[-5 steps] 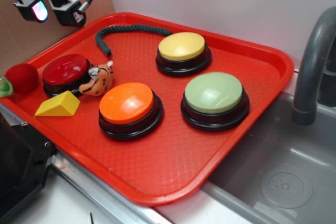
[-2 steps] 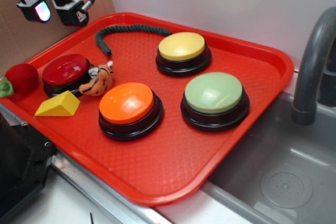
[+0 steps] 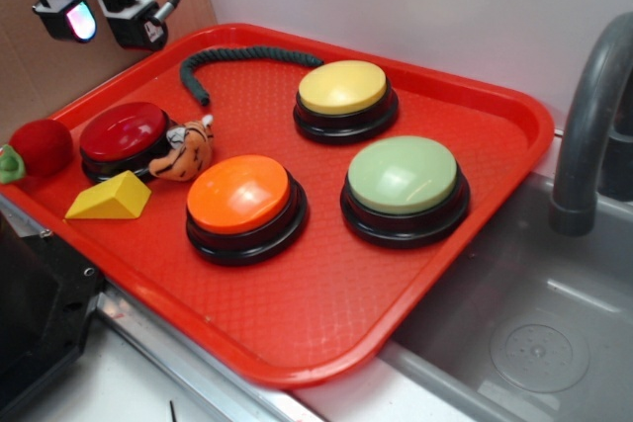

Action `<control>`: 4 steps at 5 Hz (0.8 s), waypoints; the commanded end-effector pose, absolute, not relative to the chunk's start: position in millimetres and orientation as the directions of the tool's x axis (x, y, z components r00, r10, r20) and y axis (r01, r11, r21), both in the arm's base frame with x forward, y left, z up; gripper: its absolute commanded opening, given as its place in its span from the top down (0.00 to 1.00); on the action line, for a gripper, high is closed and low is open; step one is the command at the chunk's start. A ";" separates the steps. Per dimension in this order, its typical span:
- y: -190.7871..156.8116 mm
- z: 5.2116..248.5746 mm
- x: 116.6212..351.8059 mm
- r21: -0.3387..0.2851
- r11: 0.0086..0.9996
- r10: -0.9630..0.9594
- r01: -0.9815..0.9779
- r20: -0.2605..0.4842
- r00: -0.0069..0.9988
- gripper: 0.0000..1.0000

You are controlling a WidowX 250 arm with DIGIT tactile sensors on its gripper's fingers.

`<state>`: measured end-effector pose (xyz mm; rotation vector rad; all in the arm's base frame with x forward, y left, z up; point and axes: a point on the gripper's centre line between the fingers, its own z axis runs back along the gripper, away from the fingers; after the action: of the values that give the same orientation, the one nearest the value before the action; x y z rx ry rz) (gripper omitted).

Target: Push the red button.

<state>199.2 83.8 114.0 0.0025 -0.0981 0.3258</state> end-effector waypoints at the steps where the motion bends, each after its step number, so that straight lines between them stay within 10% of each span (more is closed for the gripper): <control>1: 84.1 133.0 206.4 -0.010 0.953 0.301 -0.304 0.162 0.940 0.00; 4: 76.8 138.4 206.3 -0.023 0.962 0.272 -0.272 0.196 0.942 0.00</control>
<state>202.6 72.9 124.0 -0.0081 -0.1447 0.2843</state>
